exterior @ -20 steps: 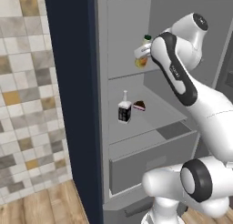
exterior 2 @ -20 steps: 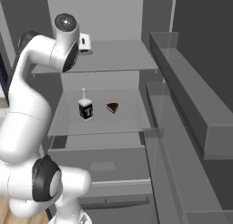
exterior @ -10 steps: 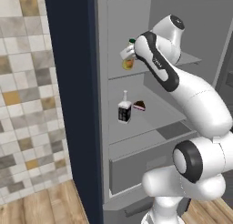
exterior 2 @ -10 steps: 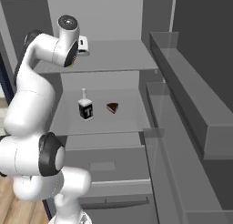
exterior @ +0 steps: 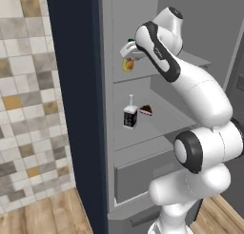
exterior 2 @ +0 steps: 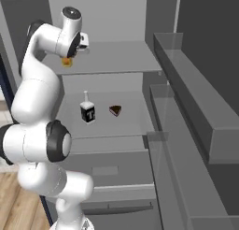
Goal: Place the mustard and ketchup from the counter to the top shelf of the fridge. If the existing items in the fridge are on the top shelf, move them to other shelves.
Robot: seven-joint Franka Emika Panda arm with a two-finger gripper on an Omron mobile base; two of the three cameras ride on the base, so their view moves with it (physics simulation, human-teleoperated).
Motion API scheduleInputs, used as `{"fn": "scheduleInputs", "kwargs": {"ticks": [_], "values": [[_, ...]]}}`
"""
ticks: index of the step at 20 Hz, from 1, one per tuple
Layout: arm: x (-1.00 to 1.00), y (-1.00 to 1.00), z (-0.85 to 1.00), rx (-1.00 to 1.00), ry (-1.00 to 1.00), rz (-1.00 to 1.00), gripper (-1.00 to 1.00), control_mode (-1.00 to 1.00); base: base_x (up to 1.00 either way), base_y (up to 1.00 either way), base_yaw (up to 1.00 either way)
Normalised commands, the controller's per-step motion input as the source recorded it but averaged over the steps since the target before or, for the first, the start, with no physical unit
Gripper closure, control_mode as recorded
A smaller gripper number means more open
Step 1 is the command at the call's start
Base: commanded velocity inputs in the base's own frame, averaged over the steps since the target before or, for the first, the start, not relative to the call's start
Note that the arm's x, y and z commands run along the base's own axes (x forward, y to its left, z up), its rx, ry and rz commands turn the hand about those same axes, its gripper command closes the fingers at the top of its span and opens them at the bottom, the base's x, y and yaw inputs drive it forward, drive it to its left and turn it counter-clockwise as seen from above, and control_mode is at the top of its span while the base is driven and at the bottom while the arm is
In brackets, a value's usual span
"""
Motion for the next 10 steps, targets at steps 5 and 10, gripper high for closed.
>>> {"fn": "scheduleInputs", "kwargs": {"ticks": [5,10], "values": [[0.0,0.09,-0.05,0.0,0.0,0.01,-1.0,-1.0,0.0,0.0,0.0],[-0.01,0.0,0.0,0.0,-0.04,0.0,-1.0,-1.0,0.0,0.0,0.0]]}}
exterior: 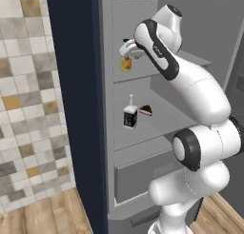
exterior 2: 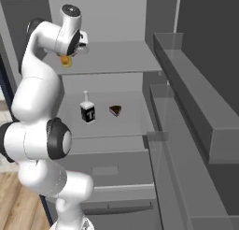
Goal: Place the mustard and ketchup from the counter to the top shelf of the fridge. If the existing items in the fridge are on the top shelf, move them to other shelves.
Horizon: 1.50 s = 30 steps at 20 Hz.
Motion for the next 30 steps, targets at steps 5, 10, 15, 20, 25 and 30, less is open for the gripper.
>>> {"fn": "scheduleInputs", "kwargs": {"ticks": [5,10,15,20,25,30], "values": [[-0.2,-0.01,0.0,0.0,-0.09,0.0,-1.0,-1.0,0.0,0.0,0.0],[-0.92,-0.29,0.0,0.04,-0.37,0.0,-1.0,-1.0,0.0,0.0,0.0],[-1.0,-0.6,-0.13,0.07,-0.32,0.0,-1.0,-1.0,0.0,0.0,0.0],[-1.0,-0.67,-0.27,0.01,-0.2,0.0,-1.0,-1.0,0.0,0.0,0.0],[-1.0,-0.57,-0.54,-0.08,-0.1,0.0,-1.0,-1.0,0.0,0.0,0.0],[-1.0,-0.15,-0.85,-0.27,0.06,-0.02,-1.0,-1.0,0.0,0.0,0.0]]}}
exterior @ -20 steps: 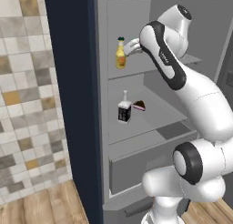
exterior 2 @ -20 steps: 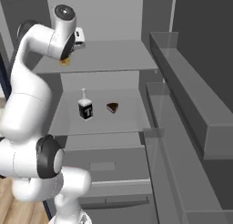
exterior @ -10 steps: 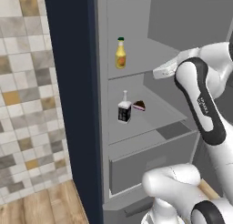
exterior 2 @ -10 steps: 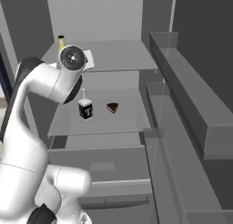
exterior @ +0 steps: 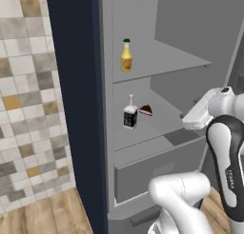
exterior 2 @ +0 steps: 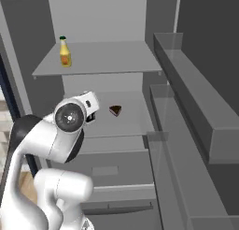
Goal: Place the mustard and ketchup from the counter to the top shelf of the fridge. If the existing items in the fridge are on the top shelf, move them to other shelves.
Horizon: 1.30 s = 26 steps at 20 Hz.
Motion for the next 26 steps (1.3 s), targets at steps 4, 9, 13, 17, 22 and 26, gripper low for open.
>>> {"fn": "scheduleInputs", "kwargs": {"ticks": [4,9,13,17,22,26], "values": [[-1.0,0.03,-0.66,-0.34,0.47,-0.13,-1.0,-1.0,0.0,0.0,0.0],[-0.85,0.1,-0.18,-0.35,0.71,-0.22,-1.0,-1.0,0.0,0.0,0.0],[-0.41,0.05,0.0,-0.19,0.24,-0.11,-1.0,-1.0,0.0,0.0,0.0],[0.0,0.13,0.0,0.0,0.02,0.0,-1.0,-1.0,0.0,0.0,0.0],[-0.32,0.22,0.0,0.0,0.0,0.0,-1.0,-1.0,0.0,0.0,0.0],[-0.47,0.09,0.0,0.0,-0.05,0.0,-1.0,-1.0,0.0,0.0,0.0]]}}
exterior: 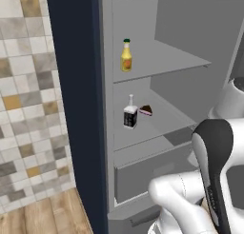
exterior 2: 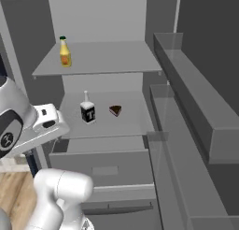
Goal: Place the mustard and ketchup from the counter to the top shelf of the fridge. If the existing items in the fridge are on the top shelf, move them to other shelves.
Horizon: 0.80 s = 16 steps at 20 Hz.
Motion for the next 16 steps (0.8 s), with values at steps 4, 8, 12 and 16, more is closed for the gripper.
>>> {"fn": "scheduleInputs", "kwargs": {"ticks": [4,8,12,16], "values": [[-0.27,0.11,0.0,0.01,-0.19,0.0,-1.0,-1.0,0.0,0.0,0.0],[-0.16,0.02,0.0,0.0,-0.04,0.0,-1.0,1.0,-0.74,0.09,0.0],[0.0,0.0,0.0,0.0,0.0,0.0,-1.0,1.0,-1.0,0.18,-0.03],[0.0,0.0,0.0,0.0,0.0,0.0,-1.0,1.0,-1.0,0.21,-0.47]]}}
